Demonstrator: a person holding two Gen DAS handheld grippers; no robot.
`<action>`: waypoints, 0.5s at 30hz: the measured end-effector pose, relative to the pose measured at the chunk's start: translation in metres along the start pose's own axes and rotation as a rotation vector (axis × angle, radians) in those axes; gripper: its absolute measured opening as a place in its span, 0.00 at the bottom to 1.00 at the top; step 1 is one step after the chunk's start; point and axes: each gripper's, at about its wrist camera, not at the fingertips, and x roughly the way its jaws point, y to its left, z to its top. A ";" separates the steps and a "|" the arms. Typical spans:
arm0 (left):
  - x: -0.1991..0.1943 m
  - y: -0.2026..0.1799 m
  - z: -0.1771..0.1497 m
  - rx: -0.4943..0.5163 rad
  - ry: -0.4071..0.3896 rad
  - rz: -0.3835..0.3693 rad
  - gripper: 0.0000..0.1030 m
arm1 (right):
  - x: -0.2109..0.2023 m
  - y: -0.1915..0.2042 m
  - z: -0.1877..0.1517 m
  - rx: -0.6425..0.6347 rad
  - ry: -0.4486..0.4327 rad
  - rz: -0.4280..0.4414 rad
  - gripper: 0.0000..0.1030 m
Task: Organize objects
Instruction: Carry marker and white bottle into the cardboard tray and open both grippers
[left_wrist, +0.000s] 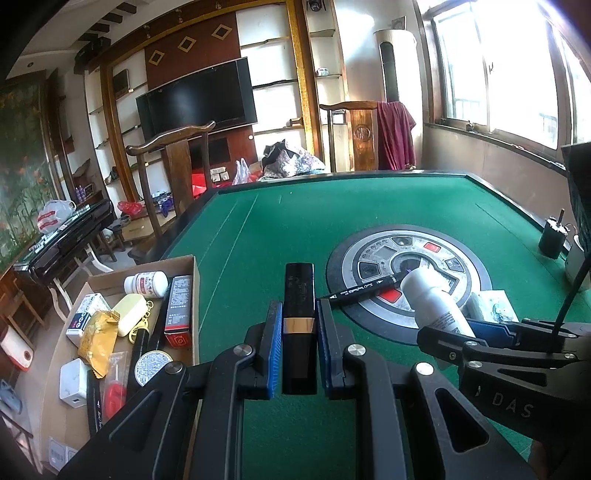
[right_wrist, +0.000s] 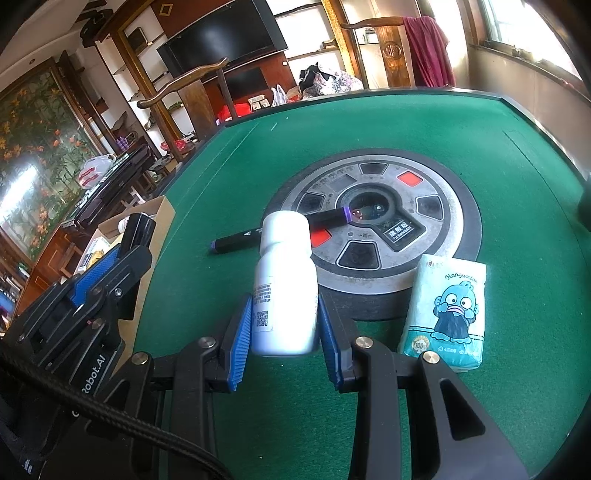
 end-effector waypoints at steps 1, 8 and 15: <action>-0.001 0.000 0.000 0.000 -0.003 -0.001 0.14 | 0.000 0.000 0.000 -0.001 -0.002 -0.001 0.31; -0.011 0.006 0.000 -0.033 -0.016 -0.038 0.14 | -0.002 0.004 -0.001 -0.011 -0.023 -0.011 0.31; -0.038 0.045 -0.005 -0.161 -0.019 -0.097 0.14 | -0.006 0.025 -0.006 -0.043 -0.033 0.007 0.31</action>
